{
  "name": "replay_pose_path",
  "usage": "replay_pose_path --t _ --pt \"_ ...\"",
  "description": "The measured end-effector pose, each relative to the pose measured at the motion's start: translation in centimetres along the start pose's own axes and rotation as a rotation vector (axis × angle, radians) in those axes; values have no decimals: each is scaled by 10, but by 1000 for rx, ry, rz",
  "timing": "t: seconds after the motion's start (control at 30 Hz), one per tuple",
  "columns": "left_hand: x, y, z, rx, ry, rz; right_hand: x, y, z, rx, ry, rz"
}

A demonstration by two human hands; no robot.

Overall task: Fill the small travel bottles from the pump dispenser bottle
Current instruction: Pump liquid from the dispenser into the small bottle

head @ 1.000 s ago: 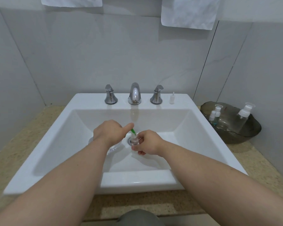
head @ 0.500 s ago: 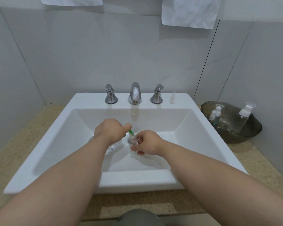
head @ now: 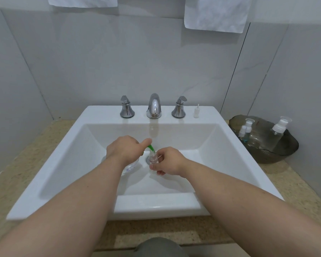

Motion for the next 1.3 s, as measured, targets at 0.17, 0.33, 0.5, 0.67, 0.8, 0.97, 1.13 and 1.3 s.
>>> replay_pose_path --t 0.17,0.33,0.5,0.67,0.8,0.97,1.13,1.3 --pt "-1 1 -2 -5 -11 -10 1 0 0 6 1 13" --pt "2 0 1 -51 24 -7 -1 0 -2 6 1 1" --pt "4 1 -1 -62 26 3 -4 0 -4 0 4 -9" --pt "8 1 -2 -67 21 -6 -3 -2 -4 1 -3 -18" --pt "8 -1 -3 -59 12 -11 -3 -3 -3 6 -6 -33" --pt "5 0 -2 -28 12 1 -2 -2 -3 9 -2 -23" --pt "3 0 -8 -32 -25 -26 -1 -1 -1 20 0 -5" --pt "3 0 -8 -28 -33 -17 0 -1 -1 18 4 -8"
Point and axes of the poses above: each hand's wrist, its own x-axis towards the middle knuckle, its own y-axis out of the back of the hand, z = x × y, the point moved 3 cm from there along x, towards the middle knuckle, and after that the axes turned 6 degrees about -x, right-handed, at the moved point
